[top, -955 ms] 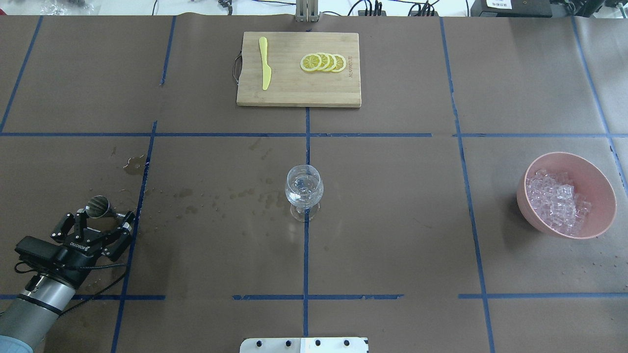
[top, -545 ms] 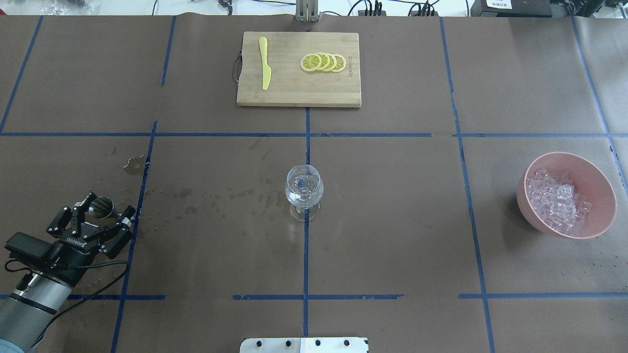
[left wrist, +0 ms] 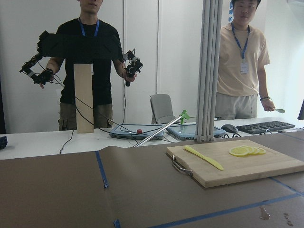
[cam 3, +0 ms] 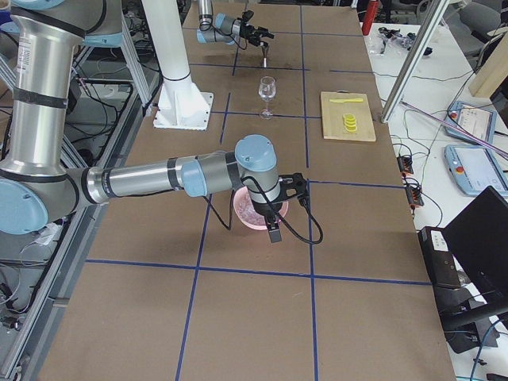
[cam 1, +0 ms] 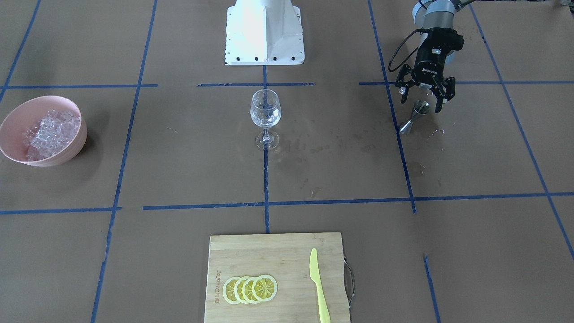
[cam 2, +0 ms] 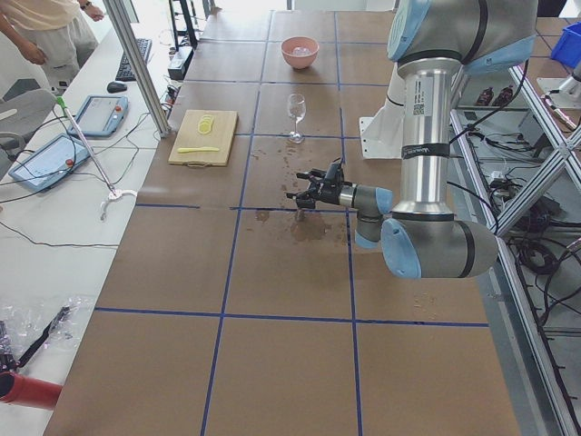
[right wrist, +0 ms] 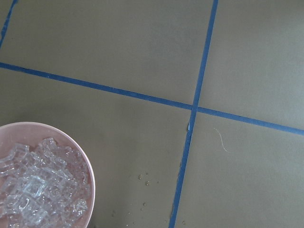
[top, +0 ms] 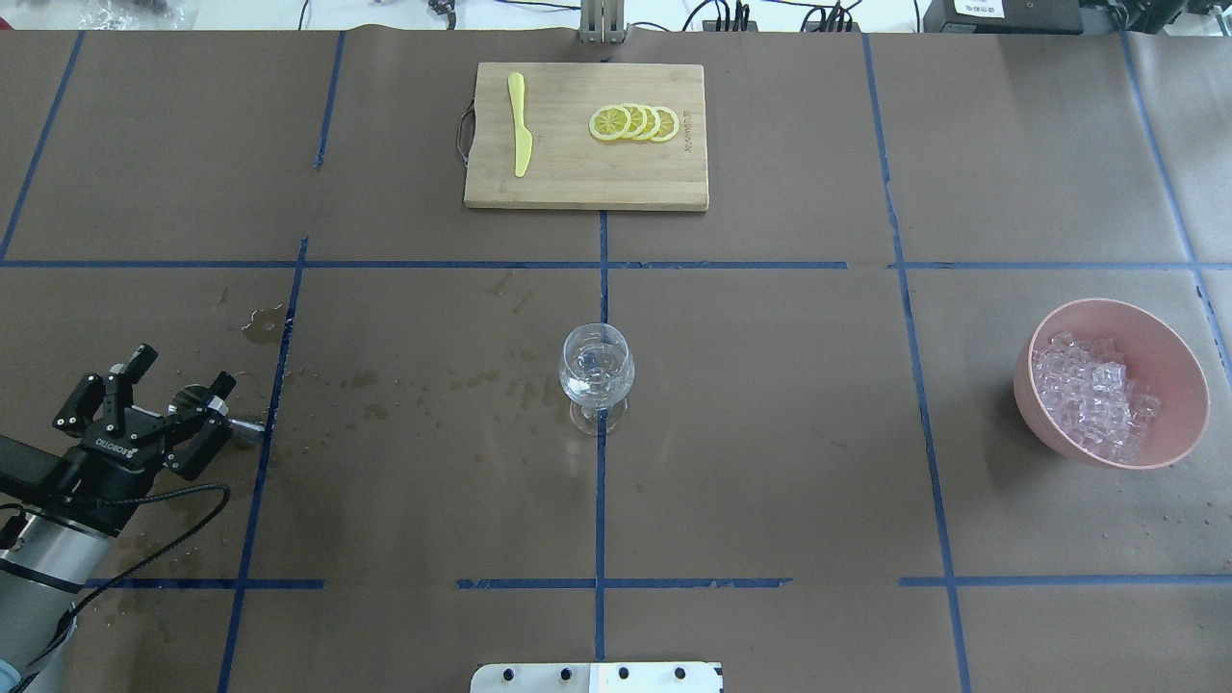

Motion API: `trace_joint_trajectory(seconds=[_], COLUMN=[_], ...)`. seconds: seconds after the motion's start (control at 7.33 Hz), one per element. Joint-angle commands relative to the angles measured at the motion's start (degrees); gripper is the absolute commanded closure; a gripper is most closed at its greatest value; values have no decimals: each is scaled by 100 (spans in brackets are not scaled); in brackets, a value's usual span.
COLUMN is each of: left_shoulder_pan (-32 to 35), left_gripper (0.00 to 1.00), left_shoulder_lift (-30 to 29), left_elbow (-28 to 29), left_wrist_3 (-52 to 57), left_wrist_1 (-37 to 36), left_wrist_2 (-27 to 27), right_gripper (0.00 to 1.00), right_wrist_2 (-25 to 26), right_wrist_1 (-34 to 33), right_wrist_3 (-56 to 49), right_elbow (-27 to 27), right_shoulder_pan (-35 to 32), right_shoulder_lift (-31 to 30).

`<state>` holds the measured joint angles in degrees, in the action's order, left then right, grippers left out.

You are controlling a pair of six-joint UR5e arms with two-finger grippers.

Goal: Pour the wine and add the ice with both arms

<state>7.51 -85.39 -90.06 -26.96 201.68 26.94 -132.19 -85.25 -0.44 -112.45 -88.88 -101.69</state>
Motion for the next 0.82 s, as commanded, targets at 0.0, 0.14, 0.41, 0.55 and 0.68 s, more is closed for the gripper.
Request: trace_joint_trajectory(seconds=[0.0, 0.14, 0.41, 0.55, 0.68], left_shoulder_pan=[660, 1169, 2546, 3215, 3979], left_gripper=[1, 1, 1, 1, 1], left_shoulder_lift=[5, -4, -82, -118, -188], left_elbow=[-134, -152, -222, -231, -231], left_wrist_3=[418, 497, 1005, 1252, 1672], left_wrist_1=[-101, -459, -1477, -2126, -2907], left_wrist_2=[711, 1378, 3168, 4169, 5328], right_gripper=[0, 0, 0, 0, 0], right_wrist_2=[0, 0, 0, 0, 0], right_wrist_1=[0, 0, 0, 0, 0], right_wrist_3=[0, 0, 0, 0, 0], right_elbow=[12, 30, 39, 48, 48], right_shoulder_pan=[3, 3, 3, 3, 3], right_shoulder_lift=[0, 0, -9, -9, -9])
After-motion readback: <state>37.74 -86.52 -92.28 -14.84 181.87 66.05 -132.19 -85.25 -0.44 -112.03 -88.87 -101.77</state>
